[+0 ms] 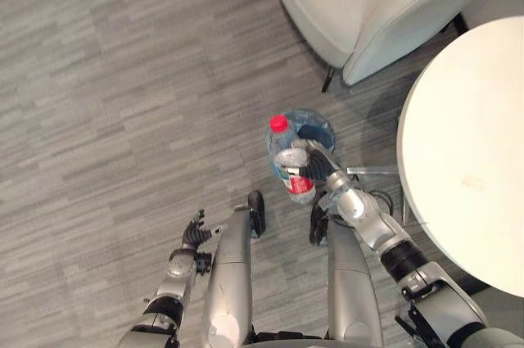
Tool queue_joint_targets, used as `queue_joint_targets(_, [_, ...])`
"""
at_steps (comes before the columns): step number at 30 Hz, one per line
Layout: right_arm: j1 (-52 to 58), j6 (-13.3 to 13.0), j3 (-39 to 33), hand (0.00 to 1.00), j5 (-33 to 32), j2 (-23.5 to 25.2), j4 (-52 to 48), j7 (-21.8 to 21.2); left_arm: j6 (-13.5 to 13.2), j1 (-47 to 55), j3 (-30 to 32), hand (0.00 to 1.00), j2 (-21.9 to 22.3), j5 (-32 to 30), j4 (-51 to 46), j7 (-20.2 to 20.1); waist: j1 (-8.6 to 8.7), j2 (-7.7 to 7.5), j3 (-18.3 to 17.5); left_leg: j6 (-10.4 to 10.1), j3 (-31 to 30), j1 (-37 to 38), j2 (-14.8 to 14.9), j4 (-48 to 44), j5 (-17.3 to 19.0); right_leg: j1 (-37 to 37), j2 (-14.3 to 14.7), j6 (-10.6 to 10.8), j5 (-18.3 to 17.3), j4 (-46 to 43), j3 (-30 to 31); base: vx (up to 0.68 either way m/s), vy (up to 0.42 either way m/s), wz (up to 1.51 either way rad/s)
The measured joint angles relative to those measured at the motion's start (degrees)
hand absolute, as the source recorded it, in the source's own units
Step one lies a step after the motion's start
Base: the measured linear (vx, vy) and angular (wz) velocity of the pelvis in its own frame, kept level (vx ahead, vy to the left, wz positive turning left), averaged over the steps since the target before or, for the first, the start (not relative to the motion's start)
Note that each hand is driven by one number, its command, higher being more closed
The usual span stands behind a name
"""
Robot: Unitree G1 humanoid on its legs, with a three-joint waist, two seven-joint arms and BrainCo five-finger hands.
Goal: Gather rubbish on tea table into small bin, then transfer packed bag to large trash can.
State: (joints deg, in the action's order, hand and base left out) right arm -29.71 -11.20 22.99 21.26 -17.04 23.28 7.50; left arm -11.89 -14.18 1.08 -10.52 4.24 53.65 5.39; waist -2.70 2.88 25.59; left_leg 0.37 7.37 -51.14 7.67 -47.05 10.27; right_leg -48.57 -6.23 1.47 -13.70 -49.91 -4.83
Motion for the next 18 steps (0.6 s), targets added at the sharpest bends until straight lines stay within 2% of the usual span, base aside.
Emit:
queue_joint_targets(6, [-9.4,1.0,-1.6,1.00,1.9,1.4,2.1,3.9,-1.1,-7.0,6.3,0.00,3.1,2.4,-5.7,1.2,-1.50,-0.07,2.3,0.0,0.8,-13.5,2.3,-7.5,0.0,-13.6,-0.9,-0.7,-1.3,-8.8,-0.6,-0.13,-0.078,0.12])
queue_joint_targets(10, [-15.1,3.1,-5.5,1.00,1.7,0.7,7.8,6.5,-2.7,-9.7,6.3,0.00,3.0,4.2,-11.8,1.3,-2.21,-0.26,3.8,0.1,0.8,-22.3,3.3,-12.2,0.0,-22.5,-1.8,-1.3,-2.3,-14.4,-0.6,-0.09,-0.043,0.07])
queue_joint_targets(13, [-16.2,3.7,-7.1,1.00,1.1,-0.2,10.9,7.1,-3.2,-9.9,6.3,0.00,2.9,5.4,-12.6,1.3,-2.83,-0.26,3.8,0.1,0.7,-23.7,3.4,-12.7,0.0,-23.9,-2.0,-1.3,-2.6,-15.3,-0.9,-0.03,-0.017,0.05])
queue_joint_targets(18, [-18.9,4.1,-8.6,1.00,-0.6,-1.1,12.6,7.7,-3.7,-9.9,5.6,0.00,2.3,6.5,-13.4,1.2,-2.88,-0.27,3.8,0.2,0.6,-24.9,3.5,-13.0,0.1,-25.1,-2.1,-1.3,-3.3,-16.0,-1.1,-0.01,-0.005,0.03])
